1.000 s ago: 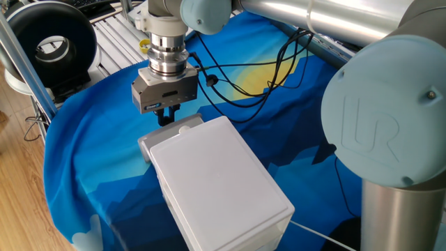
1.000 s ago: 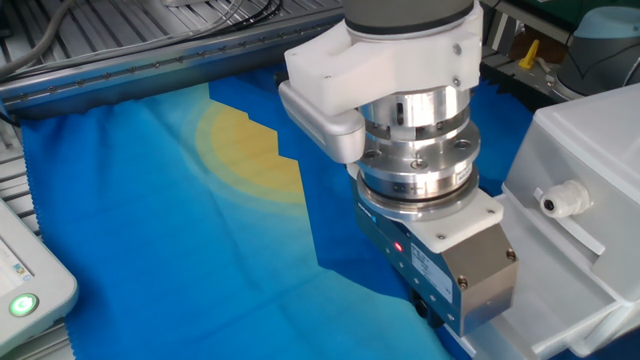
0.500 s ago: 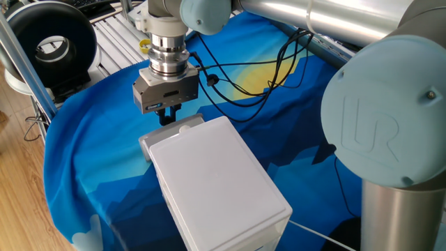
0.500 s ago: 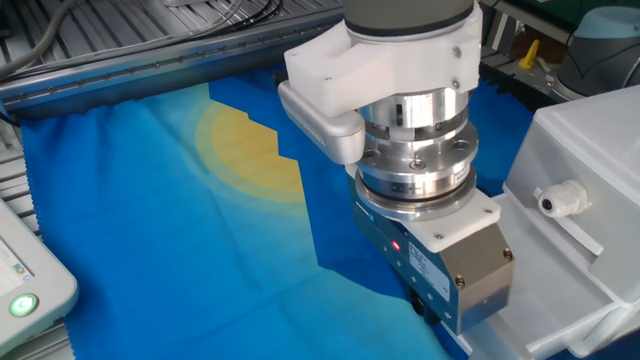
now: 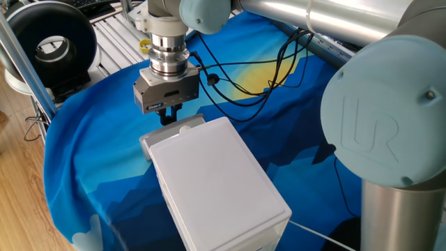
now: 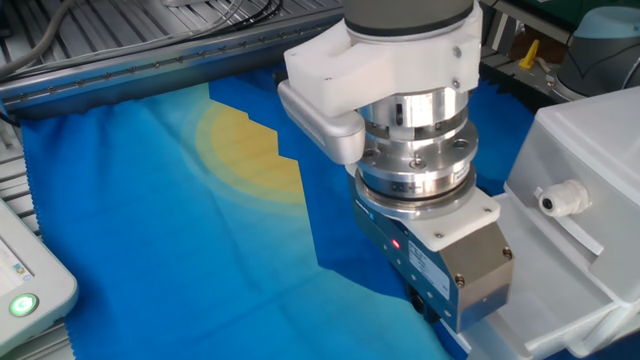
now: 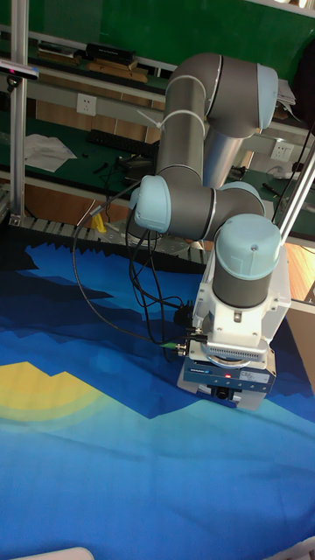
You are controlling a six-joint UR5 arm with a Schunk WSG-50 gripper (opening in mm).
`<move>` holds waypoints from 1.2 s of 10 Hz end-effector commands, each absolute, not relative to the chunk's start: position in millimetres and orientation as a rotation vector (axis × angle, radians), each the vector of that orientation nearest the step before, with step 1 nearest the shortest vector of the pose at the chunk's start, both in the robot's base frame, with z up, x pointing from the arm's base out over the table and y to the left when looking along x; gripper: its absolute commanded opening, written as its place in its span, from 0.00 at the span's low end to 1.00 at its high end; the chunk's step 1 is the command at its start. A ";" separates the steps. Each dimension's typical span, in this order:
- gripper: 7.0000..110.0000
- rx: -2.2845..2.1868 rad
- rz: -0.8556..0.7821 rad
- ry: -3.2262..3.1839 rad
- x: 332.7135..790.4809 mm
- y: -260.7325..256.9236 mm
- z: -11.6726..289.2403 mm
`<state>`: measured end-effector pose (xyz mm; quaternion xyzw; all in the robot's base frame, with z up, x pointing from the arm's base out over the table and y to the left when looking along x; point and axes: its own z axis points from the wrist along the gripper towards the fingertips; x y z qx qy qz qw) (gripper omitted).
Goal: Grasp the handle and open the drawer
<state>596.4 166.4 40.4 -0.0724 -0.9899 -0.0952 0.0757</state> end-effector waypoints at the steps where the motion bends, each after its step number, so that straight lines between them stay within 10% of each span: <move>1: 0.79 -0.218 -0.317 -2.968 598.8 167.7 43.9; 12: 0.79 -0.239 -0.332 -2.978 602.1 172.0 42.3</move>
